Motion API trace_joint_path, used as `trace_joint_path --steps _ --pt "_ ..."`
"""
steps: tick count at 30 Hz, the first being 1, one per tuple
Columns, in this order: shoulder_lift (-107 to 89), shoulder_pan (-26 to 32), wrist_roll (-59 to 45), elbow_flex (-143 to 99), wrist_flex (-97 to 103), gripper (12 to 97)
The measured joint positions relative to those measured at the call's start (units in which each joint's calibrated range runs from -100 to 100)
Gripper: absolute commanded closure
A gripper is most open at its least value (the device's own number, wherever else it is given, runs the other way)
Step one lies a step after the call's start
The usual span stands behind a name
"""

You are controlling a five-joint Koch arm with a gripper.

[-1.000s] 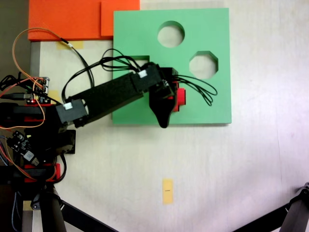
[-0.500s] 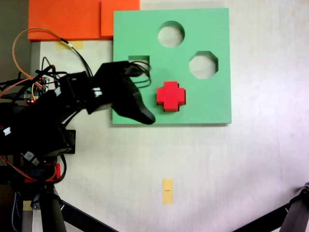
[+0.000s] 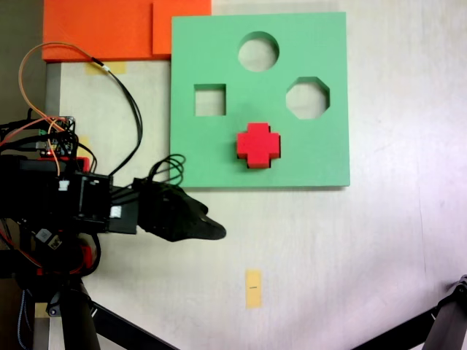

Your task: Put the cross columnar block into the corresponding hole

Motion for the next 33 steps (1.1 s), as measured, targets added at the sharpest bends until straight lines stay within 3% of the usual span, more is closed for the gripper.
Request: trace_joint_path --steps 8,17,31,33 --pt "-0.3 -0.5 -1.1 -39.0 18.0 42.8" --pt "-0.8 -0.2 -5.1 -72.9 63.4 43.7" --pt "-0.8 0.5 -7.2 -73.7 64.8 48.9" --pt "-0.8 0.5 -7.3 -73.7 64.8 61.1"
